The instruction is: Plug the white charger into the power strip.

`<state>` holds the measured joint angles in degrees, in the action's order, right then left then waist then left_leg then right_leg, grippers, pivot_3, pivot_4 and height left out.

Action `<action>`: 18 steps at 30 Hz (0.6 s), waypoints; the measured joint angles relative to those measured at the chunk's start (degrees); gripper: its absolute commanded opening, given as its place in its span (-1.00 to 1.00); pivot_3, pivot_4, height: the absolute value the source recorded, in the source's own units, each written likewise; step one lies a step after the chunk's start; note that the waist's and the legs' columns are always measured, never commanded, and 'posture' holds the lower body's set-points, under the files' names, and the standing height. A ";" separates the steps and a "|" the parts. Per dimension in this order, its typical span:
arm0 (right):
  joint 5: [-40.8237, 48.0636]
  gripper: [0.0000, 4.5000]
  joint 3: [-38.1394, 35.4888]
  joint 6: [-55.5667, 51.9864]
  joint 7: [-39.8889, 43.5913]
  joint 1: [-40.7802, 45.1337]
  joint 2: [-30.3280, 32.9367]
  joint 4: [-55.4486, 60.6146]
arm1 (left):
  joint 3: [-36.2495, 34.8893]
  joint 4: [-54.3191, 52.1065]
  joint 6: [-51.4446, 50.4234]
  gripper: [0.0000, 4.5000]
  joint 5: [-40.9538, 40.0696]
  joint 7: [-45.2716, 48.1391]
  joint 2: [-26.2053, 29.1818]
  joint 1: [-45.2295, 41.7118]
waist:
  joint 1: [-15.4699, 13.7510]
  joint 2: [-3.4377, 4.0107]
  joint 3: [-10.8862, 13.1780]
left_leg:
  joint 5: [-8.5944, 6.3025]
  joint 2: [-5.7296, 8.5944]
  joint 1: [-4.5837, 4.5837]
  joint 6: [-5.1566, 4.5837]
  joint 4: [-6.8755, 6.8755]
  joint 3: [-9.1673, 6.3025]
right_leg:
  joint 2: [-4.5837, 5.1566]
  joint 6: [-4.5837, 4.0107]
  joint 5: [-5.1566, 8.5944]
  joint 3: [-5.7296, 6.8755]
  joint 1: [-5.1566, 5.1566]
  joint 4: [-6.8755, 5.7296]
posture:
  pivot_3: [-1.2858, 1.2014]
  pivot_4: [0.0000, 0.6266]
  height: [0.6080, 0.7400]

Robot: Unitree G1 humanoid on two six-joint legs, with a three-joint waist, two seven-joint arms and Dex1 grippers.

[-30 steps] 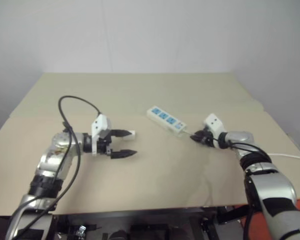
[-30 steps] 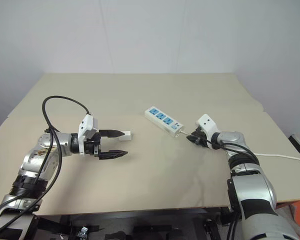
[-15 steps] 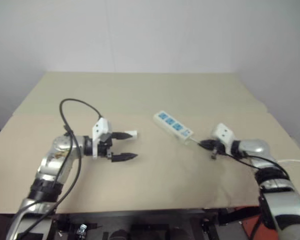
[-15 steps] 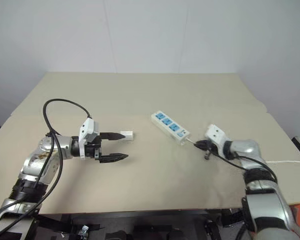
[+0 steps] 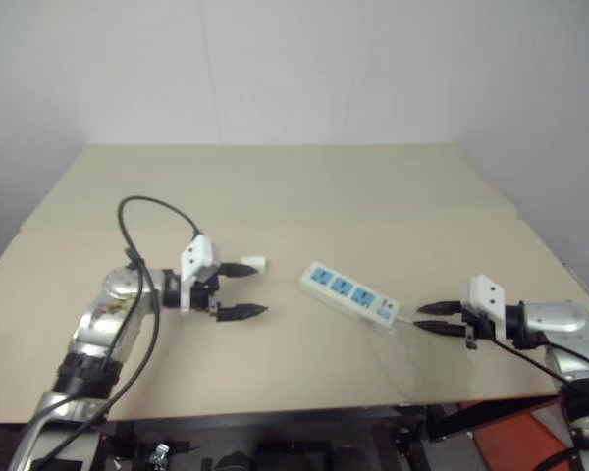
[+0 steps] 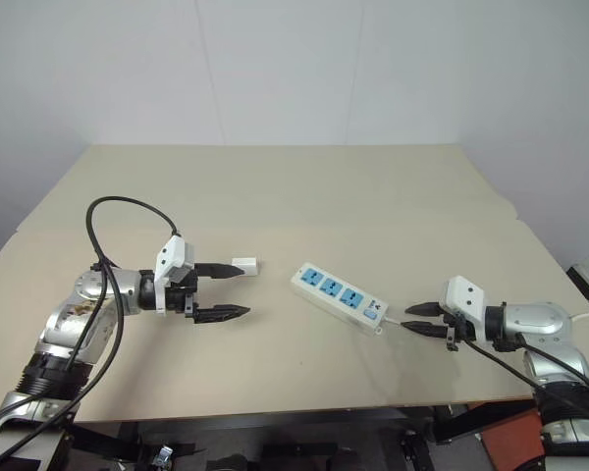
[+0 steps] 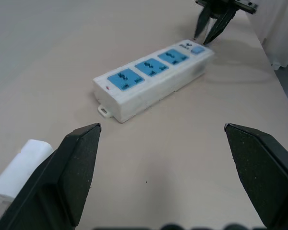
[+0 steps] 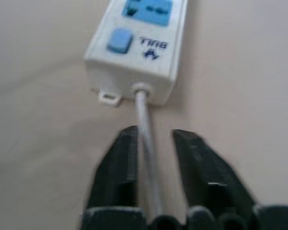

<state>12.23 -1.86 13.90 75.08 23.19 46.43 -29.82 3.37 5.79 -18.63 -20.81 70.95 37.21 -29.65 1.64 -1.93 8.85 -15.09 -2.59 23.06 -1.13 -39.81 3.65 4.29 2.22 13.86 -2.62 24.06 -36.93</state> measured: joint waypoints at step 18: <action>9.23 0.99 -6.36 -11.01 -16.29 -17.29 -11.54 21.47 | -0.24 0.09 -0.11 1.00 -0.01 1.48 0.10 -0.55 | -1.25 0.00 -0.01 | -0.01 0.03 0.09 -0.02 -0.06 -0.01 | 0.02 0.01 0.00 0.05 0.03 -0.01 | 0.03 -0.52 1.00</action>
<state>21.45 -8.22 2.89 58.79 5.90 34.89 -8.35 3.14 5.88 -18.74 -20.82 72.43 37.31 -30.20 0.38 -1.92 8.85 -15.10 -2.56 23.15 -1.15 -39.87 3.65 4.31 2.23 13.86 -2.57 24.09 -36.94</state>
